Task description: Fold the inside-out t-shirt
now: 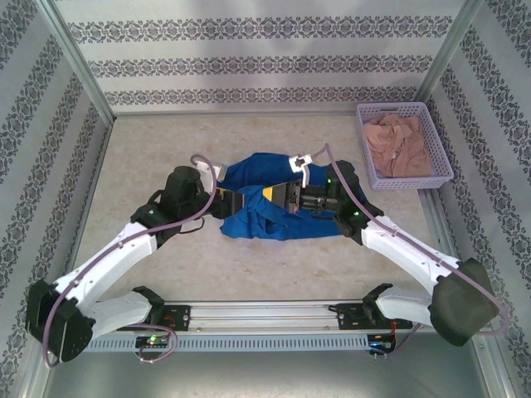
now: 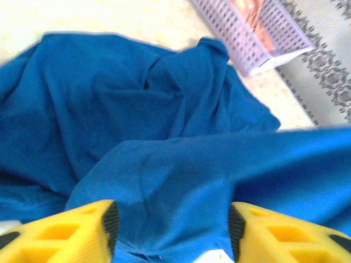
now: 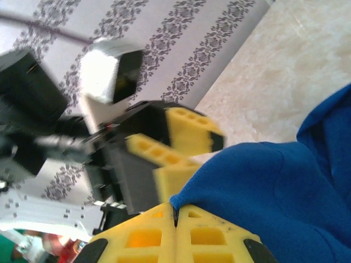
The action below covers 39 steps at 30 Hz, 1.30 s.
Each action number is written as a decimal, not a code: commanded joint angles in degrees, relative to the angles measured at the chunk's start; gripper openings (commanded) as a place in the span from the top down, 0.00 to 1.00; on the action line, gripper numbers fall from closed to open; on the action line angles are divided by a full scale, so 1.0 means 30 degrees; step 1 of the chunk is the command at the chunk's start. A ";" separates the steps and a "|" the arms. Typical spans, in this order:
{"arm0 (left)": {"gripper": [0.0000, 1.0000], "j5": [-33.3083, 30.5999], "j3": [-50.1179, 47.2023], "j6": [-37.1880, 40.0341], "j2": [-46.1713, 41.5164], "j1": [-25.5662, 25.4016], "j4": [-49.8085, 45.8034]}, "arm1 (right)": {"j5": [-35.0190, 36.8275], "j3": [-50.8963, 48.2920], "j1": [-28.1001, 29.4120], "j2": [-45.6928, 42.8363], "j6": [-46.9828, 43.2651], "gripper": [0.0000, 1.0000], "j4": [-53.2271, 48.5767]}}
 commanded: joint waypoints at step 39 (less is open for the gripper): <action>1.00 0.1896 0.4480 -0.3547 0.3451 -0.2531 -0.1592 | 0.6239 0.3091 -0.1629 -0.0972 -0.5864 0.60 -1.0480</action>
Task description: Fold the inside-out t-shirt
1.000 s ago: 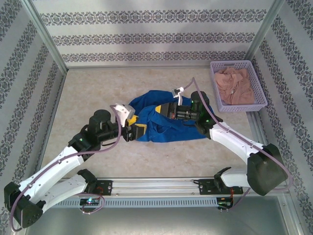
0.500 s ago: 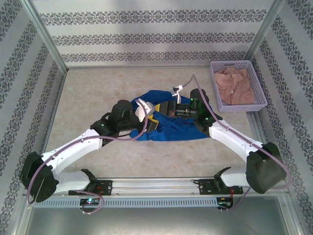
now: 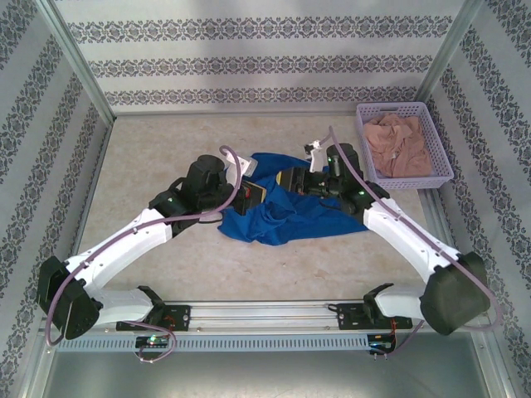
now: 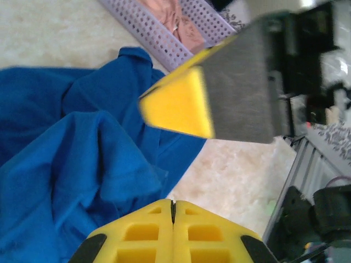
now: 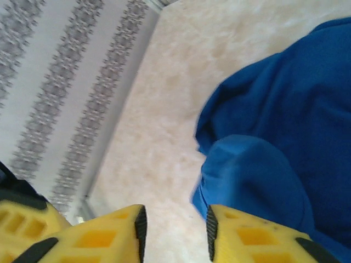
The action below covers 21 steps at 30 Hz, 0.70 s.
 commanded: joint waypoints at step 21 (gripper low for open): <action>1.00 -0.1889 -0.1551 -0.2079 0.0463 0.0198 -0.0813 | 0.7361 -0.1400 -0.1028 0.5157 -0.6446 0.38 -0.3868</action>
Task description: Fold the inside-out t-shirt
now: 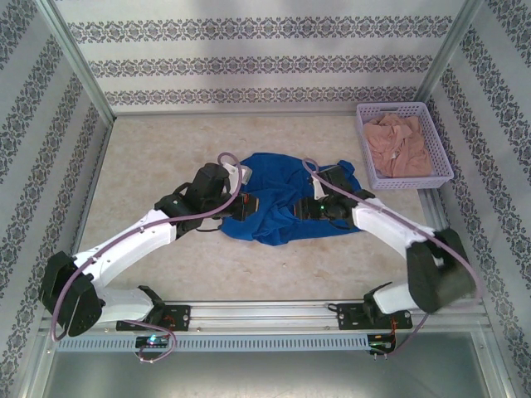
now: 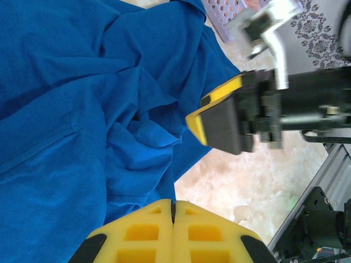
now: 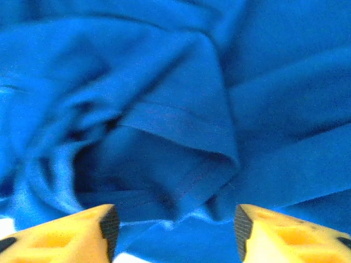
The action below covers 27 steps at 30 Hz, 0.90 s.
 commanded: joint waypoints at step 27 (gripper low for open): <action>0.64 0.3364 0.0856 -0.2818 0.5532 -0.0413 0.4632 | -0.5329 0.0456 -0.0877 -0.0476 0.0559 1.00 0.3622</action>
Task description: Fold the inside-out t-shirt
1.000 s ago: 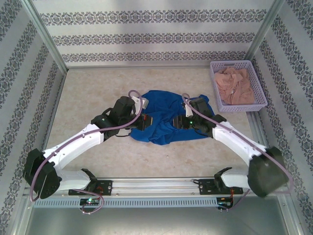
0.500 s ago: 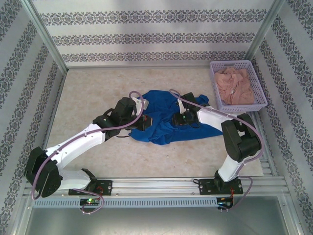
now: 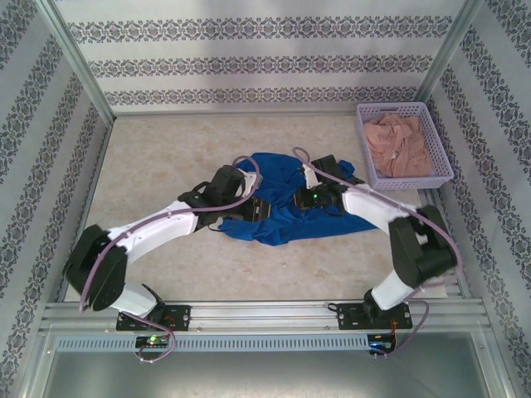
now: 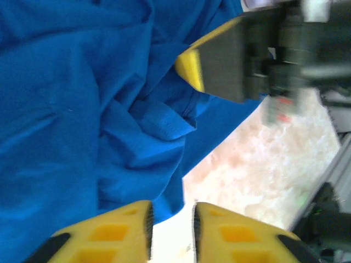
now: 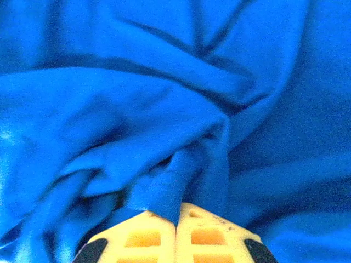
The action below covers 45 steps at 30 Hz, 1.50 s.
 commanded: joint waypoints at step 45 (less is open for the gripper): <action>0.82 -0.0197 0.5024 0.2042 0.6268 -0.1739 -0.2060 | -0.5284 -0.2921 -0.2074 -0.5398 0.4188 1.00 0.3488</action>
